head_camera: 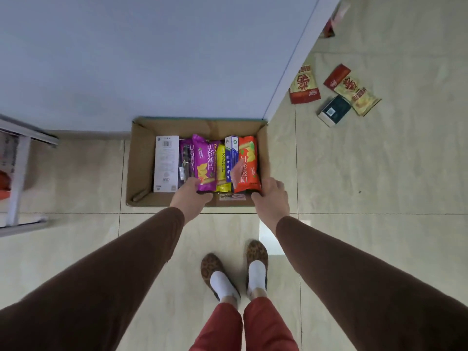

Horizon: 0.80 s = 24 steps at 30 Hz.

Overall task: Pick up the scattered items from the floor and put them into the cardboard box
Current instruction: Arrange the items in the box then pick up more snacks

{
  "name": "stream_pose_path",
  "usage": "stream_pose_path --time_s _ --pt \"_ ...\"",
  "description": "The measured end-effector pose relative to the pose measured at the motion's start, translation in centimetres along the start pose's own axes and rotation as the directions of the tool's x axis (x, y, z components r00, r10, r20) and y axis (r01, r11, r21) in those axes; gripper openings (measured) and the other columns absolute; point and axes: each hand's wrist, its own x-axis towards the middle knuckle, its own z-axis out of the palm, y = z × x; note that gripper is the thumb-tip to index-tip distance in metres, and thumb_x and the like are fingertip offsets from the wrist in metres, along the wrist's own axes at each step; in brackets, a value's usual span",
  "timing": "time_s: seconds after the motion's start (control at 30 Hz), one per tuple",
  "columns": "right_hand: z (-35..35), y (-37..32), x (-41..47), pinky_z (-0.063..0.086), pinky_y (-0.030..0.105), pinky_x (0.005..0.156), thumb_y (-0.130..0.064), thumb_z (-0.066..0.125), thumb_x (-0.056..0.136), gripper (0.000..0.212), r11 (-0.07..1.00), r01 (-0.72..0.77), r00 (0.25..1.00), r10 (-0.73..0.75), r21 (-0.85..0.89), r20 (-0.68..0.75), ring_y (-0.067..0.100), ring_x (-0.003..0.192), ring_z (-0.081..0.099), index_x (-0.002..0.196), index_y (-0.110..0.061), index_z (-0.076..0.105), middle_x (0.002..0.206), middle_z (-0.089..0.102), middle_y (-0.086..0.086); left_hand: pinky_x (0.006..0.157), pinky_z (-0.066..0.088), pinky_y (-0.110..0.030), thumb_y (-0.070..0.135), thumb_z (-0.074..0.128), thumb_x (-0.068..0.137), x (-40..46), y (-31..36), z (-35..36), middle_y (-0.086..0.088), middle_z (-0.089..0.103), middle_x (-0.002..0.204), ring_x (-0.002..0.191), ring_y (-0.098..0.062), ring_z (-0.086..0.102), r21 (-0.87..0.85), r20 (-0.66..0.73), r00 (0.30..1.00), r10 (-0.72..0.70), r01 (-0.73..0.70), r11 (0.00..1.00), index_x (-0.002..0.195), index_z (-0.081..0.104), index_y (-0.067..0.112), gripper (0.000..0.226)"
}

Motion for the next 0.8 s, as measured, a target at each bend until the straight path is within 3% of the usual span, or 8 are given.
stream_pose_path --time_s 0.2,0.3,0.47,0.53,0.63,0.8 --pt "-6.9 3.1 -0.6 0.045 0.047 0.103 -0.022 0.057 0.091 0.047 0.999 0.0 0.999 0.002 0.043 -0.05 0.026 0.129 0.046 0.138 -0.02 0.049 0.141 0.047 0.003 0.076 0.047 -0.024 0.023 0.066 0.094 -1.9 6.0 3.9 -0.002 0.063 0.114 0.096 -0.017 0.06 0.196 0.018 0.985 0.172 -0.172 0.965 0.136 0.049 0.016 0.046" --pt "-11.5 5.9 0.2 0.043 0.042 0.102 -0.022 0.056 0.091 0.048 0.999 0.012 0.997 -0.01 0.032 -0.072 0.026 0.129 0.044 0.138 -0.02 0.049 0.139 0.049 0.002 0.073 0.046 -0.024 0.02 0.066 0.094 -2.6 10.4 7.3 -0.003 0.06 0.114 0.094 -0.018 0.059 0.208 0.042 0.981 0.19 -0.195 0.959 0.133 0.05 0.012 0.043" --pt "-19.9 12.7 3.3 0.043 0.04 0.101 -0.021 0.056 0.093 0.046 1.0 0.022 0.997 -0.021 0.008 -0.079 0.024 0.126 0.045 0.138 -0.019 0.051 0.136 0.052 0.002 0.088 0.052 -0.036 0.028 0.068 0.091 -2.8 19.0 15.8 -0.011 0.062 0.121 0.107 -0.029 0.061 0.291 0.026 0.986 0.166 -0.166 0.942 0.132 0.051 0.013 0.047" --pt "-23.3 15.5 5.1 0.042 0.04 0.103 -0.021 0.056 0.093 0.046 1.0 0.03 0.997 -0.03 -0.009 -0.066 0.024 0.127 0.045 0.138 -0.019 0.051 0.136 0.053 0.003 0.097 0.051 -0.04 0.027 0.068 0.092 -2.8 22.6 19.7 -0.013 0.061 0.13 0.114 -0.033 0.061 0.275 0.053 0.987 0.15 -0.159 0.948 0.136 0.05 0.012 0.051" --pt "-28.6 19.1 7.8 0.042 0.039 0.104 -0.022 0.055 0.094 0.046 0.999 0.039 0.997 -0.041 -0.031 -0.064 0.025 0.128 0.045 0.139 -0.017 0.051 0.136 0.054 0.004 0.099 0.051 -0.045 0.026 0.071 0.09 -2.7 27.8 25.1 -0.009 0.058 0.137 0.119 -0.031 0.059 0.216 0.067 0.985 0.159 -0.17 0.961 0.136 0.051 0.015 0.051" --pt "-36.0 22.1 12.6 0.042 0.038 0.102 -0.023 0.056 0.094 0.045 0.999 -0.002 0.998 -0.002 -0.051 -0.069 0.026 0.126 0.047 0.139 -0.017 0.051 0.135 0.056 0.004 0.105 0.045 -0.039 0.026 0.072 0.088 -1.1 35.0 30.6 -0.004 0.057 0.136 0.125 -0.023 0.054 0.187 0.089 0.978 0.189 -0.203 0.961 0.136 0.051 0.016 0.053"
